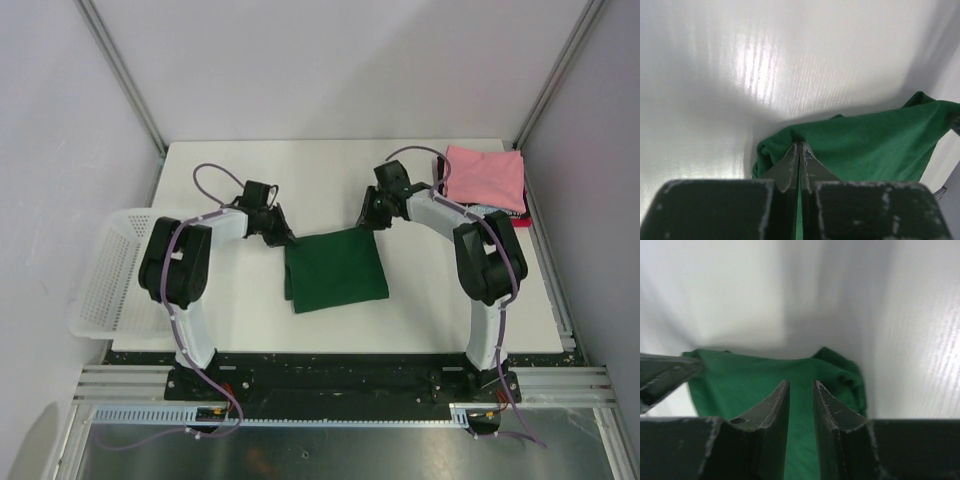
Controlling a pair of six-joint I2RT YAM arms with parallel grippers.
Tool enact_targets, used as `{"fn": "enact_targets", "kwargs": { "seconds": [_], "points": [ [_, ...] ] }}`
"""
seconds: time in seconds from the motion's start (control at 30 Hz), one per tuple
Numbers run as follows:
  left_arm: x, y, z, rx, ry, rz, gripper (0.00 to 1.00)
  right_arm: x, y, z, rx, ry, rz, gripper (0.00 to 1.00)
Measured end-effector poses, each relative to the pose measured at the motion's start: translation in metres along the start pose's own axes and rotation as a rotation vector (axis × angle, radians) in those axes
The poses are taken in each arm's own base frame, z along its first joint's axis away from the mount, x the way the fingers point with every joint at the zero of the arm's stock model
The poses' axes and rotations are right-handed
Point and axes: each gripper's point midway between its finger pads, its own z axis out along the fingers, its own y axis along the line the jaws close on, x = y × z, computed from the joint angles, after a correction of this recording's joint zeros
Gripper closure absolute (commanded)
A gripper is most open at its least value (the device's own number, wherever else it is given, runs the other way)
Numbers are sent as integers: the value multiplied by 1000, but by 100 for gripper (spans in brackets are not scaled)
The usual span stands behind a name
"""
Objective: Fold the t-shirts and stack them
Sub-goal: Smooth out wrinkles on the folded tshirt, then put the neatly folded tshirt into the corner of the board with both arms
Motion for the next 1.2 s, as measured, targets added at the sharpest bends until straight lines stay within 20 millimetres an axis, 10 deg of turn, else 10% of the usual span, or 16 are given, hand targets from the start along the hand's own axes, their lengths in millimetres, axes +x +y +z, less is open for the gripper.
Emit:
{"fn": "enact_targets", "kwargs": {
  "seconds": [0.2,0.5,0.73,0.97,1.2],
  "points": [
    [-14,11,-1,2,-13,-36,93,18,-41,22,64,75,75,71],
    [-12,5,-40,30,-72,-18,41,14,-41,15,66,67,79,69],
    [43,17,-116,53,-198,29,36,-2,-29,-24,70,1,64,66],
    [140,34,-96,-3,11,92,35,-25,-10,-77,39,-107,38,65],
    [156,33,-84,-23,68,97,39,-31,-9,-100,44,-141,29,64]
  ]
}}
